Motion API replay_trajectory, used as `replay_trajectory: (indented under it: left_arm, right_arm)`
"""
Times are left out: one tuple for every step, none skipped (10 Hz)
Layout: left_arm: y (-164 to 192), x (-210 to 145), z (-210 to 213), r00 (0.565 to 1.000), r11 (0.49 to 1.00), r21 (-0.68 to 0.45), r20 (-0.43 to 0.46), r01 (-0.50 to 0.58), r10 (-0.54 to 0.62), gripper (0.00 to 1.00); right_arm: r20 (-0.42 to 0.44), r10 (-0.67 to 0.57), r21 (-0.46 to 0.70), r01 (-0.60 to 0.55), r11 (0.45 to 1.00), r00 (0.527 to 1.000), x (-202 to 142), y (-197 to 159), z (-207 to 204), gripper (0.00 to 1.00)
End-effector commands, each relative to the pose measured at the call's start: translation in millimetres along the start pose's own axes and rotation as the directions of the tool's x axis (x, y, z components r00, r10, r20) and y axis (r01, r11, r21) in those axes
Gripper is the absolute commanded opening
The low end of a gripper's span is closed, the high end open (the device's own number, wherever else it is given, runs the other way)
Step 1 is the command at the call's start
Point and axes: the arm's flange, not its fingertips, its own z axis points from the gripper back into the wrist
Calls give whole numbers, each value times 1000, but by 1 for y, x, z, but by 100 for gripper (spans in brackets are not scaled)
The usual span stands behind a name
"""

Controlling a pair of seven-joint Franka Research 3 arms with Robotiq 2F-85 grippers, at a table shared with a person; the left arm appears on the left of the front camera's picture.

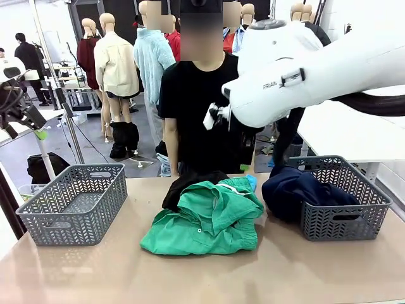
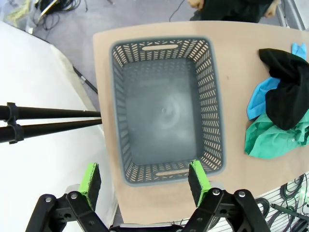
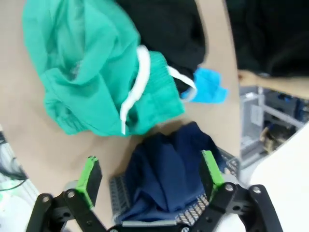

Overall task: Sort the tops and bottoms.
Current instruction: Lift clothes from the center of the table with your right hand.

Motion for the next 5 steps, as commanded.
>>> replay_trajectory:
  left_arm:
    - [1,3,1,1000,1000,-3,8,-17,17,94]
    - [1,3,1,1000,1000,-3,8,-17,17,94]
    - [1,3,1,1000,1000,-3,8,-17,17,94]
    - [1,3,1,1000,1000,-3,8,-17,17,94]
    - [1,3,1,1000,1000,-3,8,-17,17,94]
  right_arm:
    - [-16,78,150,-74,986,997,11,-16,-31,100]
    - [-35,70,182,-62,981,997,17,-17,-50,100]
    - [-34,57,196,-49,979,998,19,-15,-61,100]
    - [-32,60,192,-53,980,998,22,-11,-71,100]
    - [-32,70,203,-62,977,997,24,-9,-81,100]
